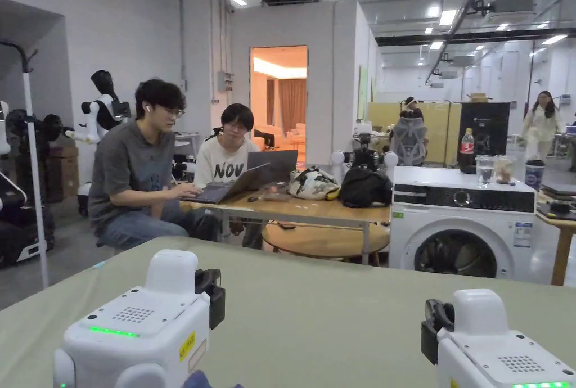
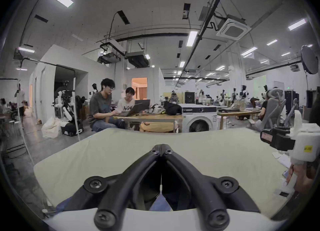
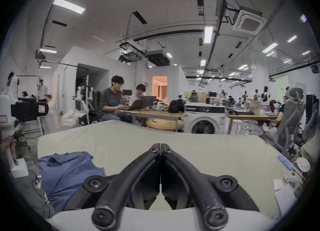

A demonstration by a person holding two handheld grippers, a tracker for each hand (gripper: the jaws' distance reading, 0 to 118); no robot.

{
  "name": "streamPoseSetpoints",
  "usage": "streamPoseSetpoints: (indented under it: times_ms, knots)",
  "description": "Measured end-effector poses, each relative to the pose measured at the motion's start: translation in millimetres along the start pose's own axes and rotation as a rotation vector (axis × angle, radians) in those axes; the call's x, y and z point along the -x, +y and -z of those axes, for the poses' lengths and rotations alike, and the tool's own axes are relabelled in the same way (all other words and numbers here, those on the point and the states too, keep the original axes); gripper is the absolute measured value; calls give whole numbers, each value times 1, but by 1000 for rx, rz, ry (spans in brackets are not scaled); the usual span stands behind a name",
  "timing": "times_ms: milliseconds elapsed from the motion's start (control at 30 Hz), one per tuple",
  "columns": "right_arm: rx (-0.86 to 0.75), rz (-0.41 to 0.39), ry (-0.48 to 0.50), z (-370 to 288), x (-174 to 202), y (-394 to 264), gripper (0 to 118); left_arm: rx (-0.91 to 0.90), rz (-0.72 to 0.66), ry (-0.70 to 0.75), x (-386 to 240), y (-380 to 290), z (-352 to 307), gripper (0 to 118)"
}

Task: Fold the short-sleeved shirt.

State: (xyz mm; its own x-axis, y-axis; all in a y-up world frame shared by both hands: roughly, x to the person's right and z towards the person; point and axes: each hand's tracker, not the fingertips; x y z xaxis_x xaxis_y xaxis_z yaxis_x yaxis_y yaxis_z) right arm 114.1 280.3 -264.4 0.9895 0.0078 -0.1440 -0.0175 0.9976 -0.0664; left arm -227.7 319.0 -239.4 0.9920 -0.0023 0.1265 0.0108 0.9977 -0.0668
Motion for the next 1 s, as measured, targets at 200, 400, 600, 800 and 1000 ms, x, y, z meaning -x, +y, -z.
streamPoseSetpoints:
  times_ms: [200, 400, 600, 800, 1000]
  knots:
    - [33, 4, 97, 25, 46, -14, 0, 29, 32, 58, 29, -12, -15, 0]
    - [75, 33, 168, 37, 67, -31, 0, 143, -35, 24, 62, -28, 5, 0]
    - [155, 57, 208, 39, 63, -61, 0, 435, -80, 17, 99, -95, 69, 61]
    - [260, 34, 185, 42, 37, -99, 0, 782, -178, -12, 124, -189, 146, 58]
    - [340, 69, 117, 43, 1, -125, 0, 819, -196, 30, 124, -221, 150, 26]
